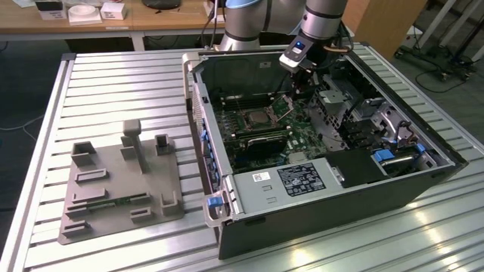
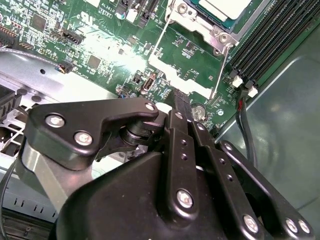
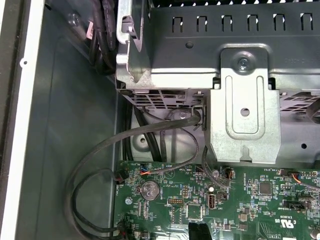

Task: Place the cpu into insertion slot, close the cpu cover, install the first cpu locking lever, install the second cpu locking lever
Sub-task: 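Close the cpu cover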

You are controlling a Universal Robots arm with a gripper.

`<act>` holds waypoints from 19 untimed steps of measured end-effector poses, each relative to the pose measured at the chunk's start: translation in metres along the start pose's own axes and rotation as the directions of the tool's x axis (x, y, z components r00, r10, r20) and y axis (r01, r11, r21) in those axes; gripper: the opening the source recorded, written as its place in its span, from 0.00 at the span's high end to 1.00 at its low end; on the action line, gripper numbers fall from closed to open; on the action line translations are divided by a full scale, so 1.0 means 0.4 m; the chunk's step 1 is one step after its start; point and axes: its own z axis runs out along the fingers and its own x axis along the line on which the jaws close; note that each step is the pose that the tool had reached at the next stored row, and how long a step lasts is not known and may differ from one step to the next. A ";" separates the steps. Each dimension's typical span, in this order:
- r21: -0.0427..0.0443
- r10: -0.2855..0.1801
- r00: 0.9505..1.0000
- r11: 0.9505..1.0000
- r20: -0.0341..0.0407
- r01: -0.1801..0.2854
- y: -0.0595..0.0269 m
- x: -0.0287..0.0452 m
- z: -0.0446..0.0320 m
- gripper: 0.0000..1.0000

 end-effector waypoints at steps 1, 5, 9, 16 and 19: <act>0.000 0.000 1.000 1.000 0.000 0.000 0.000 0.000 0.001 0.90; 0.000 0.000 1.000 1.000 0.000 0.000 0.000 0.000 0.002 0.90; 0.000 0.000 1.000 1.000 0.000 0.000 0.000 0.000 0.005 0.90; 0.000 0.000 1.000 1.000 0.000 0.000 0.000 0.000 0.012 0.90; 0.000 0.000 1.000 1.000 0.000 0.000 0.000 0.000 0.012 0.90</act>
